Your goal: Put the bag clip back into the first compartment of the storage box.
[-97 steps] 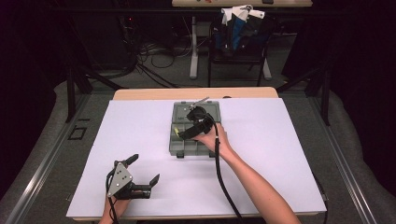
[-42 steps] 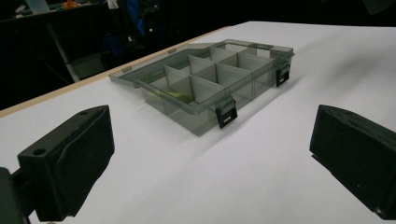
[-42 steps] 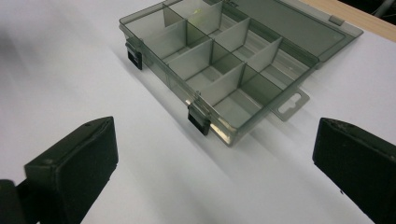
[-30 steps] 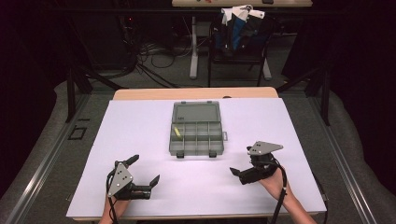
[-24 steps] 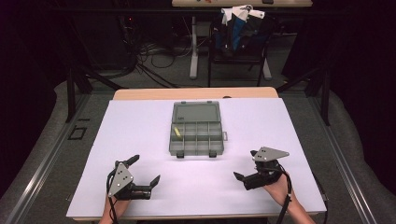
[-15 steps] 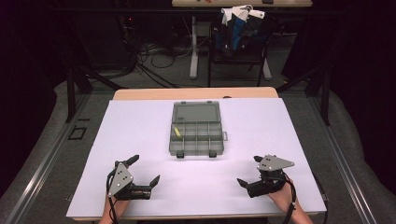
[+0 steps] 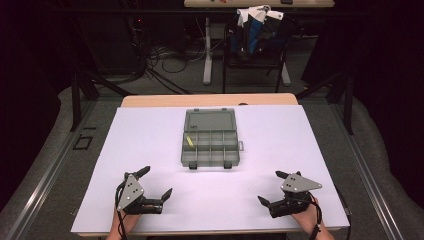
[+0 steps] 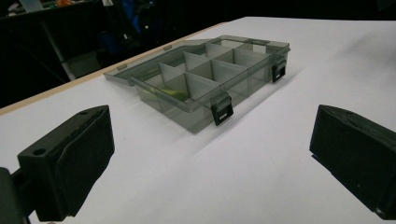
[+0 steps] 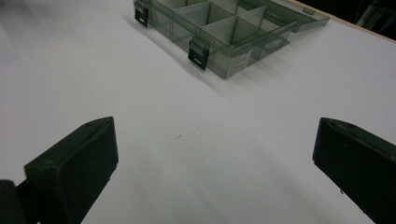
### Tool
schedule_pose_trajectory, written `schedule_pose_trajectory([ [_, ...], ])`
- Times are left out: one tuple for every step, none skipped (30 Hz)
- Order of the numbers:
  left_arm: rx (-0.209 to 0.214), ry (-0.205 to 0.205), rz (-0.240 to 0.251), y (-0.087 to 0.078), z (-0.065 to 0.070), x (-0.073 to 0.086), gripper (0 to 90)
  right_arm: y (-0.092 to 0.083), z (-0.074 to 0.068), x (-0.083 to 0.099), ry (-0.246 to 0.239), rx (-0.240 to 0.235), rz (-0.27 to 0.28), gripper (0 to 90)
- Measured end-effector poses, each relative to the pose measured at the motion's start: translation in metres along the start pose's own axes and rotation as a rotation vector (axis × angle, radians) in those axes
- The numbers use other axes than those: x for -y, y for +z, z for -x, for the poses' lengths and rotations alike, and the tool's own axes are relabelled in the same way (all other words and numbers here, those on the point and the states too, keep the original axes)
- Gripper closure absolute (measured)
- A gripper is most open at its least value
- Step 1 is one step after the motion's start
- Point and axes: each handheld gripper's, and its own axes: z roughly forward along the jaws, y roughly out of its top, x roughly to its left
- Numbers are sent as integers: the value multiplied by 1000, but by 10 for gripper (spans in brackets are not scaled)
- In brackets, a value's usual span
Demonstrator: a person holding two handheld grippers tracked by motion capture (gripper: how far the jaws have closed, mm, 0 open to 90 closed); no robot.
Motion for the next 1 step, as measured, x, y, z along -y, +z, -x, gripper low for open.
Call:
schedule_pose_trajectory([
  [0,0,0,0,0,0,0,0,1,1,0,-9,6,0],
])
